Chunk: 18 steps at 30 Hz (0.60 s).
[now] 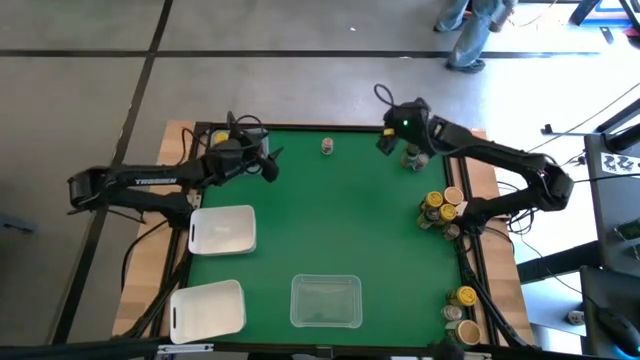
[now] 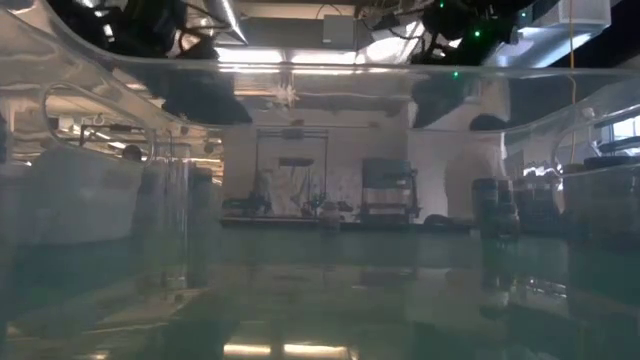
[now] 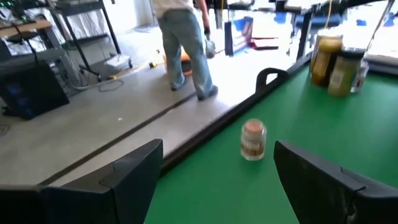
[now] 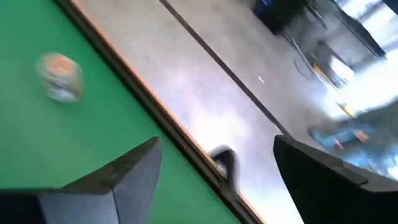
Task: Sort spices by type
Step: Put the yellow spice bottle into the top transparent bin
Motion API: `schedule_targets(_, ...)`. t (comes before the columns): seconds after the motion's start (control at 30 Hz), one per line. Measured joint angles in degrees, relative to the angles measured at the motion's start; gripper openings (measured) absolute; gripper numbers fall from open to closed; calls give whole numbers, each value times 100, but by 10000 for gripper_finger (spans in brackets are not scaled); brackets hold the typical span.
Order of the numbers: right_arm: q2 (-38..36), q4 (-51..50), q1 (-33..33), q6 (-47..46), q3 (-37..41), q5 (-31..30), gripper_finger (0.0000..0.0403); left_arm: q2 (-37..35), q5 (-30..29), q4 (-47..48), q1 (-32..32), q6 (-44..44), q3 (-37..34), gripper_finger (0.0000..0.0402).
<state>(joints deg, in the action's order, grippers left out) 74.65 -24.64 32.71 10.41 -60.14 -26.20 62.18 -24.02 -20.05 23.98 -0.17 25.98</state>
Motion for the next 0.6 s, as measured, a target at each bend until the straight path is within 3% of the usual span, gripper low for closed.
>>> schedule_targets(0.2,15,-841,777,-140,-116,-3,304,319,1,-369,1,208,-75,306)
schedule_targets(0.3,19,-1245,1153,-292,-116,248,279,357,-1,-460,1,254,-76,306)
schedule_targets(0.6,22,-2177,1587,-590,-116,1002,111,357,-2,-510,1,359,-76,306)
